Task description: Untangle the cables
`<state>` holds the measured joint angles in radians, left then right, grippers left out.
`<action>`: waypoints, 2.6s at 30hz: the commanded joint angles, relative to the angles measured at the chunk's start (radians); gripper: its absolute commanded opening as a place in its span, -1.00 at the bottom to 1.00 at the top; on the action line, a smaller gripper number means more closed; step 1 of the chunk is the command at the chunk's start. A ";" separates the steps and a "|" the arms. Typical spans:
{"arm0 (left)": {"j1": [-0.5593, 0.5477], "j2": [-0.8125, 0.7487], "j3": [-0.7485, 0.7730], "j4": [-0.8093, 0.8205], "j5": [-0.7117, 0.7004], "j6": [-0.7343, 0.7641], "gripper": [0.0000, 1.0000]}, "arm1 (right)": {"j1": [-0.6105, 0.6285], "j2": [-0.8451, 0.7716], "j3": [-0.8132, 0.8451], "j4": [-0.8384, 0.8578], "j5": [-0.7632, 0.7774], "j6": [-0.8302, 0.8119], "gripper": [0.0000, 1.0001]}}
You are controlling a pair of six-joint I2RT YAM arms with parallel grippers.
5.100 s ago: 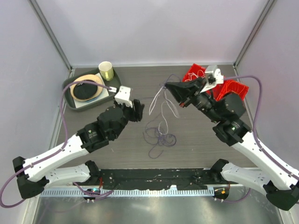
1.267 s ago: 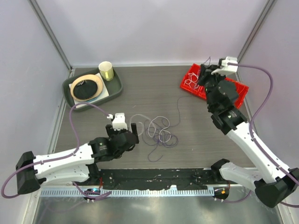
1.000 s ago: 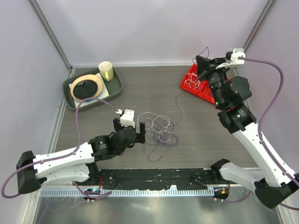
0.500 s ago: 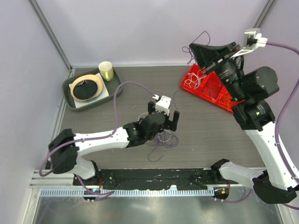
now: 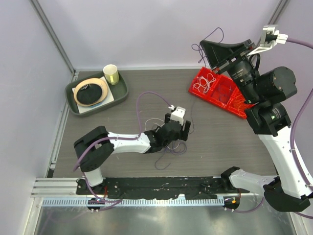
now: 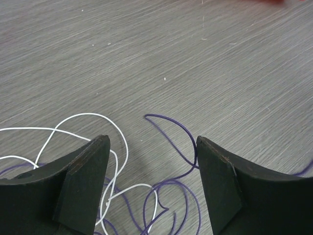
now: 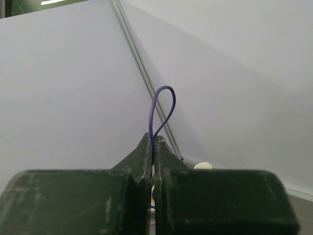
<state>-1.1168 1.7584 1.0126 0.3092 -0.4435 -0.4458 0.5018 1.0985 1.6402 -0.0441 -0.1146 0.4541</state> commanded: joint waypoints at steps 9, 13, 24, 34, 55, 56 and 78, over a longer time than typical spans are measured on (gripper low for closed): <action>0.012 -0.132 -0.051 0.199 0.066 -0.008 0.68 | 0.000 0.029 0.050 -0.034 0.110 -0.095 -0.99; 0.012 -0.233 -0.069 0.119 -0.024 -0.022 0.89 | 0.000 0.070 0.050 -0.060 0.283 -0.213 -0.99; 0.014 -0.519 -0.129 -0.183 -0.388 -0.120 0.99 | -0.002 0.172 0.144 -0.011 0.535 -0.484 -0.99; 0.020 -0.721 -0.305 -0.347 -0.468 -0.269 0.99 | -0.077 0.280 0.216 0.105 0.678 -0.696 -0.99; 0.032 -0.781 -0.408 -0.463 -0.486 -0.383 0.99 | -0.348 0.550 0.397 0.084 0.576 -0.744 -0.99; 0.034 -0.780 -0.408 -0.463 -0.491 -0.383 1.00 | -0.356 0.564 0.402 0.085 0.576 -0.741 -0.99; 0.051 -0.758 -0.414 -0.472 -0.457 -0.407 1.00 | -0.525 0.520 -0.112 0.157 0.408 -0.293 -0.99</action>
<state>-1.0710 1.0080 0.6041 -0.1703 -0.8852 -0.8238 -0.0113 1.7153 1.6344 0.0441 0.3649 -0.0051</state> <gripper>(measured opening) 0.996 0.043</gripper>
